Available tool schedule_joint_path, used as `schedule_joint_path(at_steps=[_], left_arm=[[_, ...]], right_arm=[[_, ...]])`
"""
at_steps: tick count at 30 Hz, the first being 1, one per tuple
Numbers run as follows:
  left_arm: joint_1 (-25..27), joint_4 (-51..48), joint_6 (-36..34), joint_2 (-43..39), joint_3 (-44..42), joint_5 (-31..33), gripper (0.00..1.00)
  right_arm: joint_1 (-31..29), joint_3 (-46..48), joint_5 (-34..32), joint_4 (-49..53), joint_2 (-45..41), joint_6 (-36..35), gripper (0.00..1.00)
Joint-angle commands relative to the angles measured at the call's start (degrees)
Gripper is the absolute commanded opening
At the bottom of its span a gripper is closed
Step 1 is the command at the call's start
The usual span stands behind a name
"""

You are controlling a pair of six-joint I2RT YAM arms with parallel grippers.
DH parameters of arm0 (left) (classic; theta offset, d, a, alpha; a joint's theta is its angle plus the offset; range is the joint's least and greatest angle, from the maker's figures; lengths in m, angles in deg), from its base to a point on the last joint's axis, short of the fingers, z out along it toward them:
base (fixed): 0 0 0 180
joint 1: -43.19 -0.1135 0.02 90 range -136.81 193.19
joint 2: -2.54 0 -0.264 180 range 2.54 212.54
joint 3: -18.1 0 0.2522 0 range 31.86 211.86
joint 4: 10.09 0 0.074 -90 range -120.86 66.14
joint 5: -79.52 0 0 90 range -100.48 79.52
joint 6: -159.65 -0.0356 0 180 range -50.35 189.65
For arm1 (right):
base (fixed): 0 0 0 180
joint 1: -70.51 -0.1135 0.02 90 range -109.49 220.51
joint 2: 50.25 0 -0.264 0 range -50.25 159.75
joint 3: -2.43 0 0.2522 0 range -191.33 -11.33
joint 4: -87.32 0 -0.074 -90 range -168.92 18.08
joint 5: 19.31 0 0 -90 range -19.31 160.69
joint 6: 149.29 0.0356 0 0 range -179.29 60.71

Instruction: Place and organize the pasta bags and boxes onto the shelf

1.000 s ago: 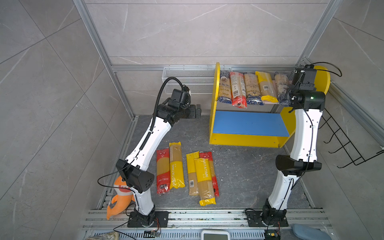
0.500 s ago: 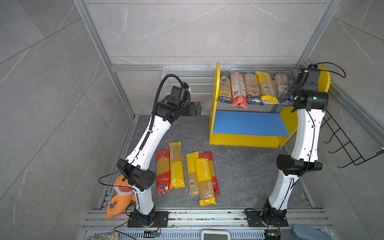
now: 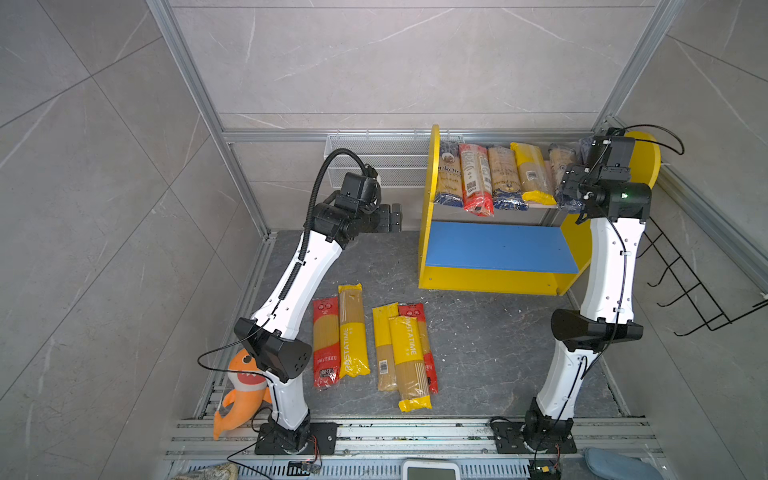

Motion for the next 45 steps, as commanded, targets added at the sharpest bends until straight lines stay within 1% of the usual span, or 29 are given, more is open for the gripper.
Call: schedule_joint_path(at_steps=[1,8,17,19,21,22,23,25,28,30,32,37,40,45], left_arm=[[-0.3,0.2,0.2,-2.0,-0.2,0.1,1.0],[-0.3,1.4,-0.1,-5.3,-3.7,0.1,1.0],[-0.3,3.2,-0.6,-8.9,-7.9,-0.5,1.0],[-0.3,3.8,-0.6,-9.6,-8.9,-0.9,1.0],[-0.3,3.9,-0.4,-10.1,-9.5,-1.2,1.0],[-0.3,4.1,-0.4,-10.4,-9.9,-1.3,1.0],[-0.3,4.5,-0.2,-10.8,-10.6,-1.5,1.0],[-0.3,5.0,0.1,-11.6,-11.8,-1.9,1.0],[-0.2,5.8,0.8,-12.8,-13.6,-2.1,1.0],[-0.2,6.5,1.2,-13.4,-14.9,-2.3,1.0],[-0.2,7.1,1.8,-13.9,-16.0,-2.4,1.0],[-0.2,8.2,2.4,-14.9,-18.0,-2.4,1.0],[-0.2,8.7,2.6,-15.0,-18.6,-2.3,1.0],[-0.2,7.8,2.4,-13.7,-16.5,-2.1,1.0]], right_arm=[[-1.5,2.1,3.1,2.0,-1.8,1.2,0.97],[-2.5,3.5,3.4,1.9,-4.8,2.5,0.97],[-2.6,8.8,4.3,1.4,-11.3,5.0,0.97],[-2.6,10.3,3.8,1.4,-12.8,5.9,0.96],[-2.6,12.2,3.0,1.6,-14.3,6.9,0.9],[-2.6,13.3,2.2,1.9,-15.2,7.5,0.84],[-2.6,15.0,1.2,2.2,-15.8,8.1,0.75],[-2.4,16.4,-0.9,3.7,-16.5,9.0,0.61],[-1.7,17.9,-1.9,5.4,-17.2,10.0,0.48],[-1.0,18.8,-1.6,5.5,-17.9,10.3,0.44],[-0.5,19.6,-1.6,4.9,-18.8,10.5,0.43],[1.8,18.5,-2.0,5.3,-18.3,10.4,0.43],[3.3,17.7,-0.8,5.5,-16.9,10.2,0.43],[4.9,18.3,0.9,3.8,-15.1,9.8,0.43]])
